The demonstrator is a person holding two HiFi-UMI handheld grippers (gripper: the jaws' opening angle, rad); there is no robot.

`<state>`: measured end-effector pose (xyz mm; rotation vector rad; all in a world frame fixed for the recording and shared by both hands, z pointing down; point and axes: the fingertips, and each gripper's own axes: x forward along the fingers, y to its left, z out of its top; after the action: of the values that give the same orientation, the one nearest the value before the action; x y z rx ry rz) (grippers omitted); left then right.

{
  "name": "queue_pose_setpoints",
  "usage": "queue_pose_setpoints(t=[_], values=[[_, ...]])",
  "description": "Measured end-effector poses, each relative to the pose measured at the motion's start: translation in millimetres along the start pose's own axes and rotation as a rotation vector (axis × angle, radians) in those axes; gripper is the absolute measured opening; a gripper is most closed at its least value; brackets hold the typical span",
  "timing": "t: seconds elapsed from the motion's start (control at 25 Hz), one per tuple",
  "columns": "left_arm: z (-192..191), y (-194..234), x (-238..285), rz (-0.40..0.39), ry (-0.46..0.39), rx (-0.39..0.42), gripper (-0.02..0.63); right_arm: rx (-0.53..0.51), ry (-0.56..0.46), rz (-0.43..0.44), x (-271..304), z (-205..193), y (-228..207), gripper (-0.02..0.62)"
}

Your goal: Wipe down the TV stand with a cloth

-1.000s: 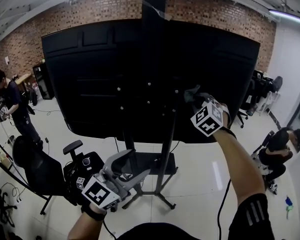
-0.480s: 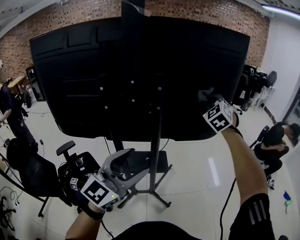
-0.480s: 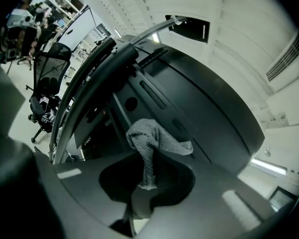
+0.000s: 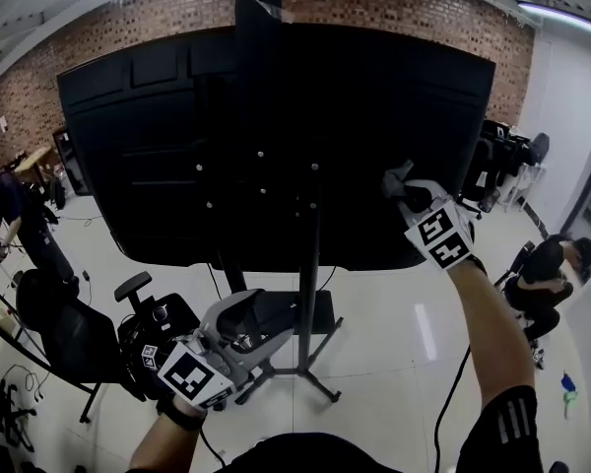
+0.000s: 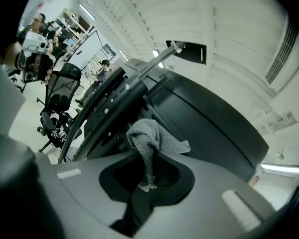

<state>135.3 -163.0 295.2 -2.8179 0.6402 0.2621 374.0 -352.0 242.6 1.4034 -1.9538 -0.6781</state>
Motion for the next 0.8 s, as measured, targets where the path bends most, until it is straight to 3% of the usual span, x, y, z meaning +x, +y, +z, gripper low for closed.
queue_pose_setpoints(t=[0.2, 0.4, 0.56, 0.8], values=[[9, 8, -18, 0.023, -0.019, 0.021, 0.307, 0.030, -0.162, 0.065, -6, 85, 27, 0.032], [21, 17, -41, 0.041, -0.041, 0.026, 0.307, 0.039, -0.204, 0.108, 8, 144, 49, 0.032], [24, 23, -59, 0.053, -0.032, 0.026, 0.307, 0.063, -0.178, 0.105, 33, 161, 56, 0.032], [22, 31, -84, 0.070, -0.025, 0.020, 0.307, 0.095, -0.143, 0.061, 49, 155, 65, 0.032]])
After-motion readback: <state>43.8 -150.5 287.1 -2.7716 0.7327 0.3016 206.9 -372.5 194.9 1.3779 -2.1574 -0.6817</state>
